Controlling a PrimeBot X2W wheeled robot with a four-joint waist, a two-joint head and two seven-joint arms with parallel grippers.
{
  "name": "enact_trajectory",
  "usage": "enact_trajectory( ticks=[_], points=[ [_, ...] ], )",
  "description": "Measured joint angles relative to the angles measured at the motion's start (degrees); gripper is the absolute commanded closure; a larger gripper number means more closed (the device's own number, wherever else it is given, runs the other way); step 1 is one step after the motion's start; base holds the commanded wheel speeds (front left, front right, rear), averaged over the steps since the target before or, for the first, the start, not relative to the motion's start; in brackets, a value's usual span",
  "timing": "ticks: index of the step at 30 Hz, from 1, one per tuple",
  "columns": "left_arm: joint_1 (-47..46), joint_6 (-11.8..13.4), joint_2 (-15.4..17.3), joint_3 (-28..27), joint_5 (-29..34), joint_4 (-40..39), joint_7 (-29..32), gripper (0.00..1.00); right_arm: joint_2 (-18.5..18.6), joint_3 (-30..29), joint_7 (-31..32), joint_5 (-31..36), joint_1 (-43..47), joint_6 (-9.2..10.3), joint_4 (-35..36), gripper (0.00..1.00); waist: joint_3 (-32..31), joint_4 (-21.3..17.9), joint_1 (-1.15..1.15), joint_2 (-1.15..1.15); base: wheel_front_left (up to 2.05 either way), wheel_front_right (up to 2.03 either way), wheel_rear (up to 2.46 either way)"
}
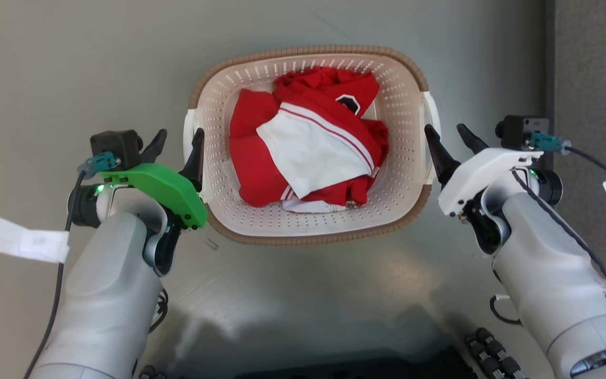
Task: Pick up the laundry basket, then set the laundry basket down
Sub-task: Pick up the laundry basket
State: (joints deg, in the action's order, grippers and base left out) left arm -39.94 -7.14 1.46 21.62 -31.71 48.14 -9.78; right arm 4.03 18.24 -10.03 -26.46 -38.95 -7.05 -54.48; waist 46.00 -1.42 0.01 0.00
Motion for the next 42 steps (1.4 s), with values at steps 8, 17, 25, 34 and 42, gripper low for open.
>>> enact_trajectory(
  ticks=[8, 17, 25, 34, 42],
  points=[
    [-3.3, 0.0, -0.1, 2.5, -2.1, 3.3, 2.8, 0.00, -0.2, 0.9, 1.1, -1.0, -3.9, -0.01, -3.3, 0.00, 3.5, 0.1, 0.00, 0.00, 0.00, 0.00, 0.00],
    [-6.5, 0.0, -0.1, 4.9, -3.5, 5.2, 3.8, 0.00, -0.3, 2.5, 1.1, -1.4, -7.3, -0.01, -6.1, 0.00, 7.0, 0.4, 0.00, 0.00, 0.00, 0.00, 0.00],
    [-7.3, 0.0, -0.1, 6.8, -6.0, 6.7, 3.8, 0.18, -0.3, 4.7, 1.0, -1.4, -8.9, -0.02, -7.6, 0.51, 7.6, 1.0, 0.00, 0.00, 0.00, 0.00, 0.00],
    [-8.6, 0.0, -0.1, 9.5, -7.2, 7.0, 3.4, 1.00, -0.2, 7.9, 1.0, -2.9, -10.1, 0.00, -7.9, 1.00, 7.6, 1.4, 0.00, 0.00, 0.00, 0.00, 0.00],
    [-8.8, 0.0, -0.1, 11.7, -8.5, 8.8, 2.6, 1.00, -0.2, 10.1, 0.5, -5.3, -9.9, 0.01, -8.2, 1.00, 6.4, 1.6, 0.00, 0.00, 0.00, 0.00, 0.00]
  ],
)
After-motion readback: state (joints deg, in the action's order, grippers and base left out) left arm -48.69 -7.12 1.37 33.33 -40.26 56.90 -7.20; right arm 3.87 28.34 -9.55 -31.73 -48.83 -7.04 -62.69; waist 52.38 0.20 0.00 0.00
